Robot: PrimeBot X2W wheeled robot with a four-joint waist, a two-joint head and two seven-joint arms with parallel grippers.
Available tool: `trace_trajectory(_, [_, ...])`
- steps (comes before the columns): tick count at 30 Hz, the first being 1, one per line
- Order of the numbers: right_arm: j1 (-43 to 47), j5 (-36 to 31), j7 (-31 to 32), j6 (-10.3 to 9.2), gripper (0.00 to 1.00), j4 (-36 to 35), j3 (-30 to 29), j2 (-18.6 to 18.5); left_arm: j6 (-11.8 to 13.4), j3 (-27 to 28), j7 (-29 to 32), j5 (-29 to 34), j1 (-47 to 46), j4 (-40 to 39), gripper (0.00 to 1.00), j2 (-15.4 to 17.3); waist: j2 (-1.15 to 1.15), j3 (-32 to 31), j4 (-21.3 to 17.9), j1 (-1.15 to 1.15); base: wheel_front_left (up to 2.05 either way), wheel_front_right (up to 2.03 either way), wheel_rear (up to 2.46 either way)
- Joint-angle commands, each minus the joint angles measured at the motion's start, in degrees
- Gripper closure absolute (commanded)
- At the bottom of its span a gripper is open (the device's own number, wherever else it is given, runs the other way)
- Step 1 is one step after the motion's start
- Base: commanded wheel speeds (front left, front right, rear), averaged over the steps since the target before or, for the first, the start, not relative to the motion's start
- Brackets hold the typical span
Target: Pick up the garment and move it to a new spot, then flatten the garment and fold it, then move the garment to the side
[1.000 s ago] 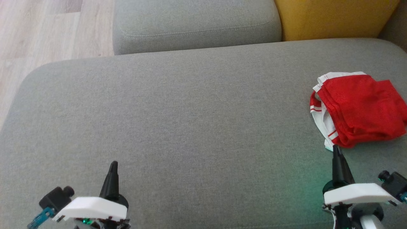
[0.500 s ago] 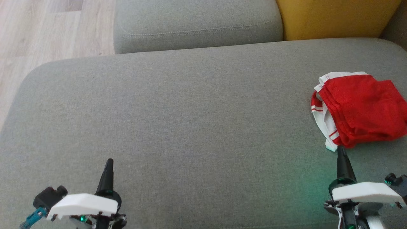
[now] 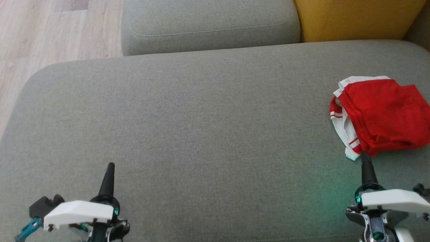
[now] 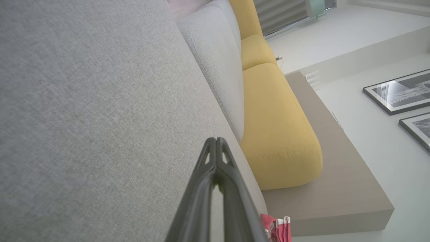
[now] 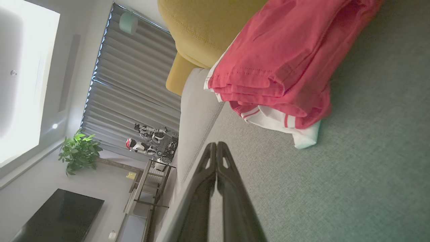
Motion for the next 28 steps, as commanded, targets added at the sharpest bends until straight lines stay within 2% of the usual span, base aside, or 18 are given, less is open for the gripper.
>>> trace_trajectory(1, [-3.3,2.6,0.6,-0.03,1.0,-2.4,0.5,-1.2,-0.7,2.4,0.7,-2.1,-3.7,-1.4,1.0,0.9,0.0,0.0,0.0,0.0,0.0,0.0,0.0])
trace_trajectory(28, [-4.6,20.9,5.0,-0.04,1.0,-2.9,-1.7,-1.1,-3.0,6.9,5.1,-16.9,-6.3,-0.1,1.0,0.9,0.0,0.3,0.6,0.0,0.0,0.0,0.0])
